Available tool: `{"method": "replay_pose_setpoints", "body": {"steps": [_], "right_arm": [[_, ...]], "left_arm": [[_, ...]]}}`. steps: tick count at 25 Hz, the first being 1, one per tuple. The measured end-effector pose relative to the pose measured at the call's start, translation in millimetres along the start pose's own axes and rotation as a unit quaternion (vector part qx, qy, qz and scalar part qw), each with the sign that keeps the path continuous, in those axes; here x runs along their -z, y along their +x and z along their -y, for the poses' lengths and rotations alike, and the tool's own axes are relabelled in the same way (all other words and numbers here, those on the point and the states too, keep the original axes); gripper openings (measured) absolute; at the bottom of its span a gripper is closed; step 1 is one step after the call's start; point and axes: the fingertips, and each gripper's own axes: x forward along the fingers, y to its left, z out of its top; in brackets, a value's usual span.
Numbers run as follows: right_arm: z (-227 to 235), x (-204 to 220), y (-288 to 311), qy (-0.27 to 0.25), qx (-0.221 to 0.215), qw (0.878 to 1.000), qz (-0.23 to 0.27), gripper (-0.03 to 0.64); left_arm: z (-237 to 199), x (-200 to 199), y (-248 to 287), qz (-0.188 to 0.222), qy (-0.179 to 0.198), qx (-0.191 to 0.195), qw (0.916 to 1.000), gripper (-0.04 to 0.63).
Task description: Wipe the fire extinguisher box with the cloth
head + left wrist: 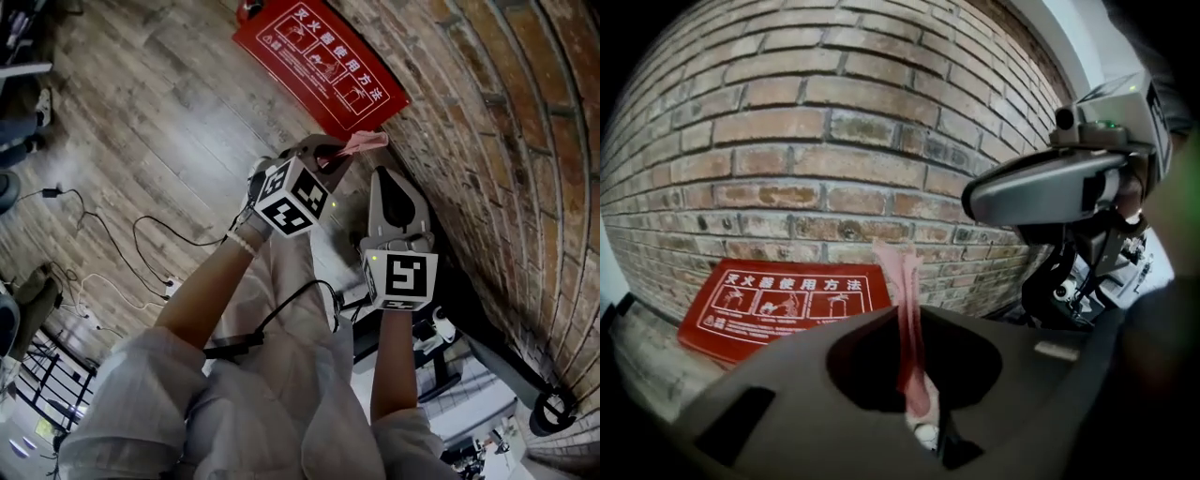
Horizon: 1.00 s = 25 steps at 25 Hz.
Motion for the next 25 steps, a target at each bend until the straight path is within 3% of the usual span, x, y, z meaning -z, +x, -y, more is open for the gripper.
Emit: {"method": "replay_pose_setpoints", "body": {"steps": [7, 15, 25], "right_arm": [[-19.6, -79.4, -15.4, -0.040, -0.017, 0.998, 0.041, 0.005], [-23.4, -173.3, -49.6, -0.076, -0.014, 0.992, 0.101, 0.005], [-33.1, -264.7, -96.6, -0.104, -0.006, 0.979, 0.176, 0.005]], "left_arm": [[-12.8, -59.1, -77.6, 0.044, 0.009, -0.036, 0.9983, 0.010], [-23.2, -138.8, -163.4, 0.113, 0.026, -0.079, 0.9901, 0.011], [-37.8, -232.1, -274.4, 0.187, 0.084, -0.133, 0.9696, 0.009]]}}
